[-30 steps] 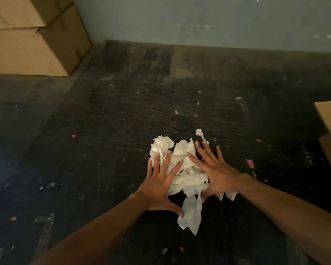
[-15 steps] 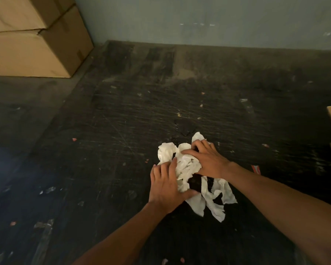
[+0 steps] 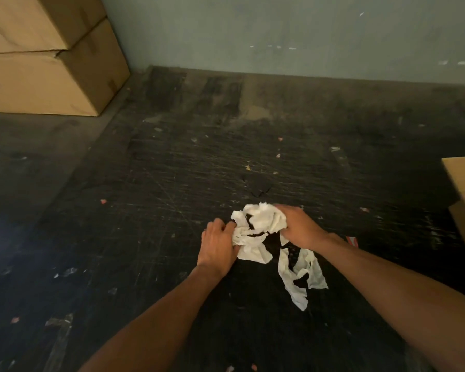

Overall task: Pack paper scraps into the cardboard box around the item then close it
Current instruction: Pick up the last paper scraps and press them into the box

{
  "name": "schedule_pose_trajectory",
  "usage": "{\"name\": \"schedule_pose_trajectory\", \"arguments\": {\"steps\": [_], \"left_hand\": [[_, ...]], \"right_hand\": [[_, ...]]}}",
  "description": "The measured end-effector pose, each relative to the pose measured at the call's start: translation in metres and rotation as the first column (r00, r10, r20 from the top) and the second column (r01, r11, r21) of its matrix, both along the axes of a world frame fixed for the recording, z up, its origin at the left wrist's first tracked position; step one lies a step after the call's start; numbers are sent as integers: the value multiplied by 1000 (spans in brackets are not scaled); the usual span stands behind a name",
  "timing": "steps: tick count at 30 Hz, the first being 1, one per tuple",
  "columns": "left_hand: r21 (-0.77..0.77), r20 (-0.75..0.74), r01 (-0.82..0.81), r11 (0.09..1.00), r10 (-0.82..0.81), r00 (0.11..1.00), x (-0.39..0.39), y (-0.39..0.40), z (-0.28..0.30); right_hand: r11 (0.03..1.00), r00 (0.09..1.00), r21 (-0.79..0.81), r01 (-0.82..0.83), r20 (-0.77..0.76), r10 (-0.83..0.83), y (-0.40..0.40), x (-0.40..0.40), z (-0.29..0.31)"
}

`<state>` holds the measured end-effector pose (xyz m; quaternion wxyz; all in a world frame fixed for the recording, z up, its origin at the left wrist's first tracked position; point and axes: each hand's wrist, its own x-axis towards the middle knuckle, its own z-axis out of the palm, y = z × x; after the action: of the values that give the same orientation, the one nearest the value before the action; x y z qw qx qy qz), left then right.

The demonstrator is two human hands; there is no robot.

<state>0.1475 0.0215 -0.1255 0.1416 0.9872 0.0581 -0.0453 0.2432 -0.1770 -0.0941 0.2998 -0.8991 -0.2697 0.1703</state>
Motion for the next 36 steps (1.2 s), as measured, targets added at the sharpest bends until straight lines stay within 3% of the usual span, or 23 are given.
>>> {"name": "schedule_pose_trajectory", "arguments": {"steps": [3,8,12,14,17,20,26,31,33,36], "left_hand": [[-109,-2,-19,994,19,1000,-1,10,4],[-257,46,-87,963,102,994,-2,17,18],[-236,109,137,962,-114,987,6,21,21],[-166,56,305,938,-300,952,13,17,18],[-71,-82,508,858,-513,855,21,7,13],[-68,-160,603,795,-606,780,28,0,10],[-16,14,595,803,-595,804,13,-3,-3],[1,51,584,811,-584,810,8,-6,-5],[-38,57,550,835,-547,835,7,-6,-1],[-143,32,446,884,-446,895,5,-10,6]], "right_hand": [[963,966,104,249,-97,-240,-13,-9,22],[899,907,130,418,-109,-406,-39,-28,44],[858,860,57,510,-10,-511,-59,-59,29],[900,900,-14,436,30,-436,-63,-84,14],[972,981,-142,188,76,-178,-60,-115,-10],[940,998,-341,2,58,19,-55,-128,-25],[859,972,-508,-57,169,165,-43,-133,-41],[930,953,-367,-4,281,115,-30,-142,-42],[954,949,-301,2,301,93,-22,-143,-44],[945,942,-324,-40,303,144,-14,-138,-46]]}}
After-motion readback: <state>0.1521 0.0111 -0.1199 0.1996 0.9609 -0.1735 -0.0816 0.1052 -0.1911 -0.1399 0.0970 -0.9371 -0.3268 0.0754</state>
